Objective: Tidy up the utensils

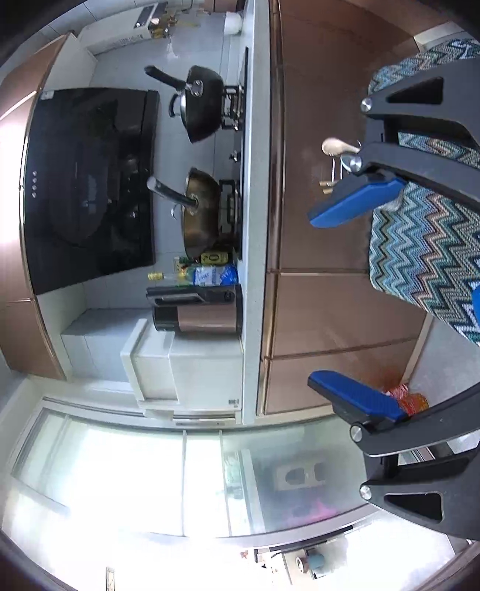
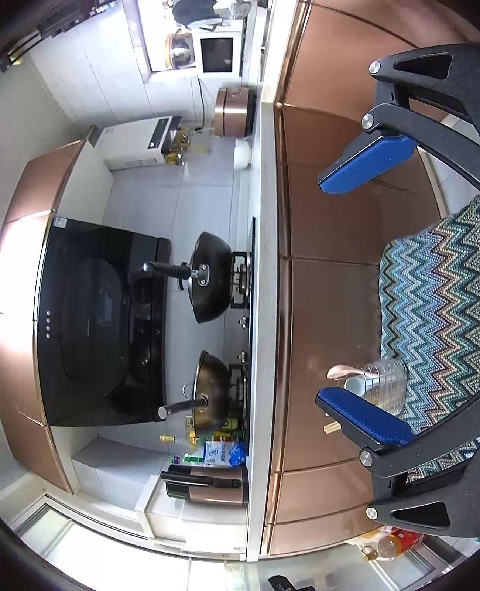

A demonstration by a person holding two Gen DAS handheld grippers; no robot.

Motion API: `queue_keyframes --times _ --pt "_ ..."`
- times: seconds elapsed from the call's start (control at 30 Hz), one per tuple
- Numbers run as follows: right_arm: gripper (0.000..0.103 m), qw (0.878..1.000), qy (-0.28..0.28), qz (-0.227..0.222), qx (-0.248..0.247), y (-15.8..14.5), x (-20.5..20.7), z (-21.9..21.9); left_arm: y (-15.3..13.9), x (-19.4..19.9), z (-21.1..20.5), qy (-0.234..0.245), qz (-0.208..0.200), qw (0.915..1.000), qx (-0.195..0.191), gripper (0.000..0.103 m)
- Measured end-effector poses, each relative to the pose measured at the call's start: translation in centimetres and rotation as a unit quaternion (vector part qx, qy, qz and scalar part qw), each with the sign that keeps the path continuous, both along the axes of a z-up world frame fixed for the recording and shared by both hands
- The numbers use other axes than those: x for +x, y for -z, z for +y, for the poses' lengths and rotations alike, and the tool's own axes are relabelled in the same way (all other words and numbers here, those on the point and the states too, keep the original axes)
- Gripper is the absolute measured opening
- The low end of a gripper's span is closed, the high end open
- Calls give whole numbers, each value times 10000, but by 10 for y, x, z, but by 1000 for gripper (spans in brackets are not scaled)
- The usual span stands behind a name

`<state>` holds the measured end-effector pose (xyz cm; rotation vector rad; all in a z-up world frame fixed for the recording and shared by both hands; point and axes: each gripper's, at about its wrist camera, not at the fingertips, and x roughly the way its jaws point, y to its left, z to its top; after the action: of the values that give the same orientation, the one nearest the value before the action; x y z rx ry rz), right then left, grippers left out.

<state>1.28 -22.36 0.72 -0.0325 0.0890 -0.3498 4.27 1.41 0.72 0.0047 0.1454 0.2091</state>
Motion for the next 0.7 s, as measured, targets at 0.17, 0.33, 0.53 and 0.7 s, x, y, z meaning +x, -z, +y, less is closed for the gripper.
queue_keyframes --times 0.17,0.33,0.53,0.7 --pt "103 10000 36 -41 -71 -1 -2 2 5 3 5 -152 62 9999 -19 79" --pt "103 10000 31 -36 -71 0 -2 2 6 1 6 -188 44 9998 -15 79" --pt "103 10000 42 -12 -67 2 -3 2 5 -1 5 -170 24 9999 -6 79" --pt "103 9999 19 -20 -103 2 -6 4 5 -3 5 -140 -1 9999 -11 79"
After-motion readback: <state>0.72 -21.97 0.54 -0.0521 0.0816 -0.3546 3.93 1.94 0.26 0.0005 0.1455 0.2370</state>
